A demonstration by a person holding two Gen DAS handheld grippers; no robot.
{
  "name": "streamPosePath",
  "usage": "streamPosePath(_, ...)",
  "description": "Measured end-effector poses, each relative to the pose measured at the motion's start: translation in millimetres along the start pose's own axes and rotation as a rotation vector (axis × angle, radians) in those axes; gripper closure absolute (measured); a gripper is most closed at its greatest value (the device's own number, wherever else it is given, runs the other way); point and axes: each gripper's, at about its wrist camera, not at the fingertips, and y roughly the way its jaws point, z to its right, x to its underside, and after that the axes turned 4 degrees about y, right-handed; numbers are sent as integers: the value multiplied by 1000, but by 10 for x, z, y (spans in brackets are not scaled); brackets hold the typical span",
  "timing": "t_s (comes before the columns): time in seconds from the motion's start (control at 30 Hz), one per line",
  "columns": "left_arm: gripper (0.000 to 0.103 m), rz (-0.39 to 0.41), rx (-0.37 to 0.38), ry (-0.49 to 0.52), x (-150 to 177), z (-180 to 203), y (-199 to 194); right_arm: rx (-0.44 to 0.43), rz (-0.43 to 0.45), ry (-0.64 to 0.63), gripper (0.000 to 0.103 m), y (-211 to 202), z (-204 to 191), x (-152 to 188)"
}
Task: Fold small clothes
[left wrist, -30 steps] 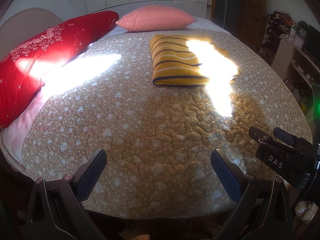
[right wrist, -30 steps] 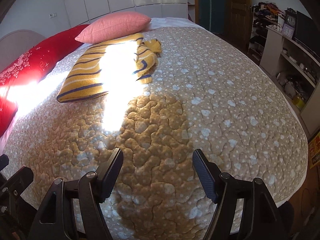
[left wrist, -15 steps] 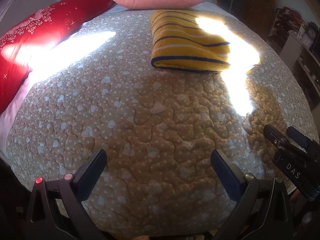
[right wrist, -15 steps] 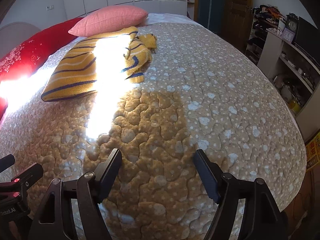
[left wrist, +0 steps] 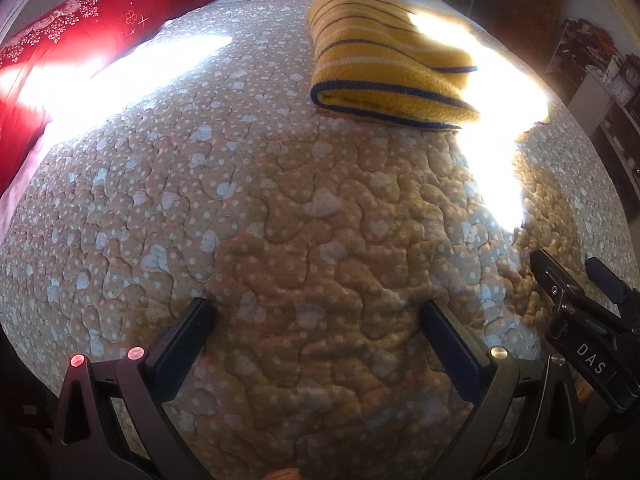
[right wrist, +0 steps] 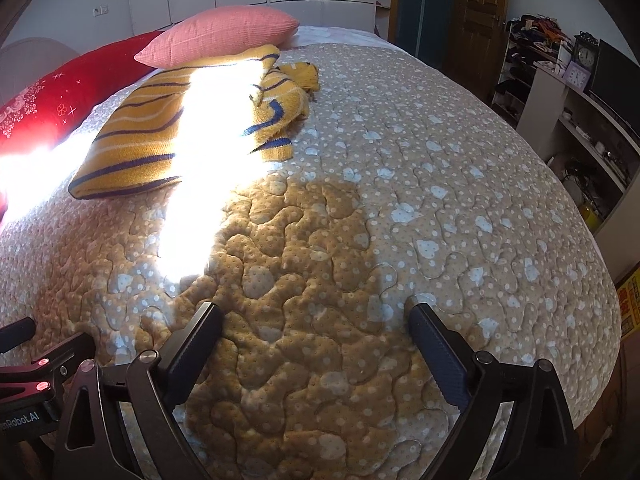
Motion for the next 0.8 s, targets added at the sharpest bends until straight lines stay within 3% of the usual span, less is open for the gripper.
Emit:
streamPosePath(0.37, 0, 8, -18, 13, 17, 50, 10, 18, 5, -7, 3, 29, -27, 11)
streamPosePath(0.63, 0, 11, 26, 5, -7, -42, -82, 26, -5, -11, 2, 31, -26, -1)
streamPosePath(0.8, 0, 78, -25, 5, -21, -116, -302, 26, -25, -13, 2, -23, -6, -50)
